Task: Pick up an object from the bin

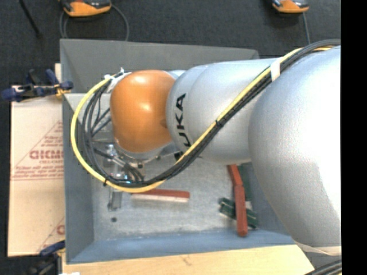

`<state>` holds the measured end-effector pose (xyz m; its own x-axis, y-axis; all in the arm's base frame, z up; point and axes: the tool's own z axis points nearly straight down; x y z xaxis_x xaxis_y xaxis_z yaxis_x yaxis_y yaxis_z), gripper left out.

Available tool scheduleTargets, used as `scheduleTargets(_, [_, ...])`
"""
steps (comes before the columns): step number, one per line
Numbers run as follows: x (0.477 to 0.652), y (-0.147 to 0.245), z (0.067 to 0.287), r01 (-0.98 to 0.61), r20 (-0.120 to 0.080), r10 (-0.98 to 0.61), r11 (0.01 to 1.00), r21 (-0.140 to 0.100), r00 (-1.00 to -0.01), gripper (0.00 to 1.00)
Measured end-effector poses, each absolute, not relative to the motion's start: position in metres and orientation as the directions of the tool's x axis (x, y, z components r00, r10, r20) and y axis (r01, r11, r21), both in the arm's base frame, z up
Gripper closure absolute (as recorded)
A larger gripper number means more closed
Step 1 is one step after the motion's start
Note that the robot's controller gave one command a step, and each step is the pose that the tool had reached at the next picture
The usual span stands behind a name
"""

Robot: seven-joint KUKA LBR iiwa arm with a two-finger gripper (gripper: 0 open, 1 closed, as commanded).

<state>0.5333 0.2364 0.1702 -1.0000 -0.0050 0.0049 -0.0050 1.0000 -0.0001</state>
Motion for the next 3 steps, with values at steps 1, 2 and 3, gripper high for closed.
scheduleTargets(1, [0.584, 0.185, 0.066, -0.053, 0.002, -0.053, 0.999, -0.004, -0.999, 0.00])
scheduleTargets(2, [0.527, 0.130, 0.070, -0.078, 0.005, -0.078, 0.997, -0.003, -0.997, 0.00])
scheduleTargets(3, [0.529, 0.134, 0.070, -0.078, -0.001, -0.078, 0.997, 0.001, -0.997, 1.00])
